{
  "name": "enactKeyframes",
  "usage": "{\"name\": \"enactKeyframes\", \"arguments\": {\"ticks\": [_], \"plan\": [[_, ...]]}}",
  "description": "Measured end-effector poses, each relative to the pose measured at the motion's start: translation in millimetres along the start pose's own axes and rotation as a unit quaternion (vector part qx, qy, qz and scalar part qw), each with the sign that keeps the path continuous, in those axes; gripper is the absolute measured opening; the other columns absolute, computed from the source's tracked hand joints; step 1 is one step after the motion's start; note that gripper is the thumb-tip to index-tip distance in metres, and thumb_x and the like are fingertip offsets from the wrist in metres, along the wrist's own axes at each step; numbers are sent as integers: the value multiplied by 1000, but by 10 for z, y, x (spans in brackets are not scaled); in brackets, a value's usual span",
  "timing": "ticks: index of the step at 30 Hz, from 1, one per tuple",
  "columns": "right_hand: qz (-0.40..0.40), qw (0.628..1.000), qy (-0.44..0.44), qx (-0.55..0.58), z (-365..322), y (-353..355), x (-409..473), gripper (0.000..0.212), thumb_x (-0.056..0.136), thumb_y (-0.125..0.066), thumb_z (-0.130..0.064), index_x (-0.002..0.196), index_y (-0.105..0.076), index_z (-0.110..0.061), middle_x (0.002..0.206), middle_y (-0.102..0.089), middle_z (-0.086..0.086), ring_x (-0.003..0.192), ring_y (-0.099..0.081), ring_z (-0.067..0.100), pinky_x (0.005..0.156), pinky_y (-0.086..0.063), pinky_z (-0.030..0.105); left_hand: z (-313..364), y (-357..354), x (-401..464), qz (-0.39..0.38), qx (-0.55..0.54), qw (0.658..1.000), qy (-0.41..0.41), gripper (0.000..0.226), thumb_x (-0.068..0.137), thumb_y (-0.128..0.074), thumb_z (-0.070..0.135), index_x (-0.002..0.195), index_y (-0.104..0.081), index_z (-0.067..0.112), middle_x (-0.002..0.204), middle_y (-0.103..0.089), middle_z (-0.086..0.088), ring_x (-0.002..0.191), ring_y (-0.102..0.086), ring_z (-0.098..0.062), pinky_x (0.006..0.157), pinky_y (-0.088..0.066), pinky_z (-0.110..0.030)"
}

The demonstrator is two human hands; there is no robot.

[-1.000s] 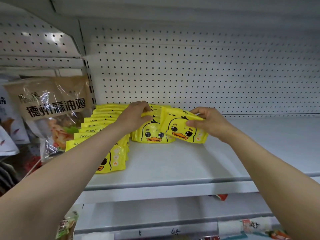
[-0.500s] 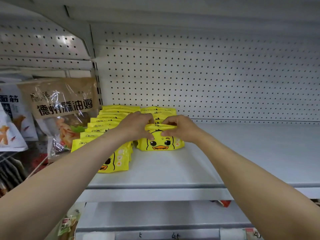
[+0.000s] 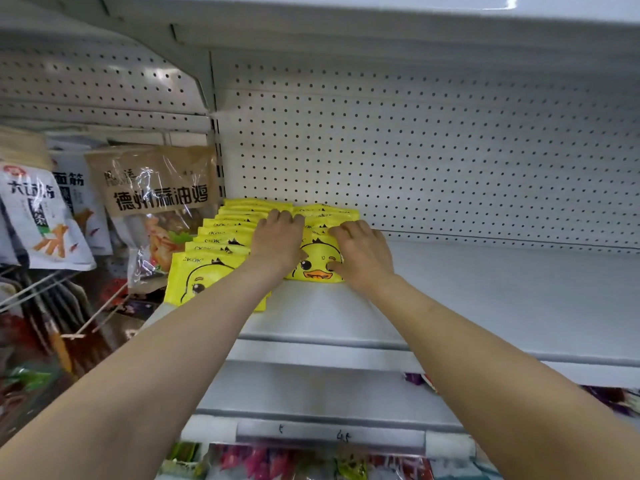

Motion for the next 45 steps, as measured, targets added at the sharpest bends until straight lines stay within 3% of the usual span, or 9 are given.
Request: {"name": "enactKeyframes", "arguments": {"ticks": [6, 13, 19, 27, 31, 36, 41, 45], "plan": [[-3, 1000, -2, 8, -30, 433, -249, 64, 84, -69, -45, 138, -48, -19, 137, -52, 5, 130, -40, 26, 102, -36, 39, -15, 284, -597, 42, -61, 996, 45, 65, 80, -73, 40, 133, -47, 14, 132, -51, -10, 126, -41, -31, 99, -40, -43], [8, 996, 54, 66, -491, 921, -695, 55, 91, -57, -49, 139, -47, -25, 147, -45, 3, 136, -36, 26, 109, -34, 42, -182, 710, -1624, 101, -49, 989, 101, 57, 89, -58, 49, 134, -49, 14, 136, -48, -13, 126, -41, -34, 101, -39, -48], [-23, 985, 107, 134, -1199, 1101, -1141, 55, 92, -57, -48, 141, -45, -25, 148, -41, 3, 134, -37, 29, 104, -41, 45, -476, 1070, -2568, 79, -13, 985, 156, 55, 90, -56, 50, 129, -49, 13, 129, -51, -15, 122, -45, -36, 95, -43, -48], [-65, 962, 186, 190, -2333, 1049, -1442, 53, 91, -57, -47, 140, -46, -26, 147, -42, 4, 135, -37, 29, 107, -38, 41, -1190, 1269, -3551, 45, 23, 973, 227, 50, 89, -57, 49, 126, -52, 15, 126, -52, -11, 120, -47, -34, 93, -46, -47], [-88, 951, 217, 204, -2937, 859, -1431, 51, 93, -55, -48, 139, -45, -28, 147, -42, -1, 136, -36, 25, 105, -41, 43, -1672, 1137, -3852, 32, 24, 965, 258, 54, 91, -56, 48, 132, -49, 14, 133, -49, -12, 124, -43, -34, 98, -43, -47], [-149, 938, 236, 204, -3767, 414, -1307, 53, 94, -53, -51, 140, -42, -28, 147, -40, -1, 135, -37, 25, 101, -45, 45, -2430, 765, -4136, -12, 6, 959, 285, 47, 90, -57, 47, 125, -52, 16, 128, -51, -10, 121, -44, -32, 96, -42, -45], [-205, 929, 232, 205, -4583, -248, -1268, 55, 95, -53, -49, 143, -40, -27, 148, -41, -2, 135, -39, 23, 101, -44, 40, -3307, 127, -4385, -71, -9, 954, 291, 48, 89, -57, 46, 125, -52, 16, 127, -51, -12, 120, -45, -35, 96, -41, -46], [-276, 916, 208, 202, -5068, -898, -1368, 48, 94, -56, -46, 138, -45, -30, 142, -47, 1, 129, -44, 27, 96, -48, 44, -3851, -585, -4619, -145, -50, 944, 291, 48, 88, -60, 46, 125, -52, 18, 128, -49, -12, 121, -44, -35, 94, -45, -47]]}}
Point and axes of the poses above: each hand's wrist, its own x-axis towards the middle knuckle, its own y-axis out of the back of the hand, z = x × y, the point moved 2 cm from there along x, towards the middle knuckle
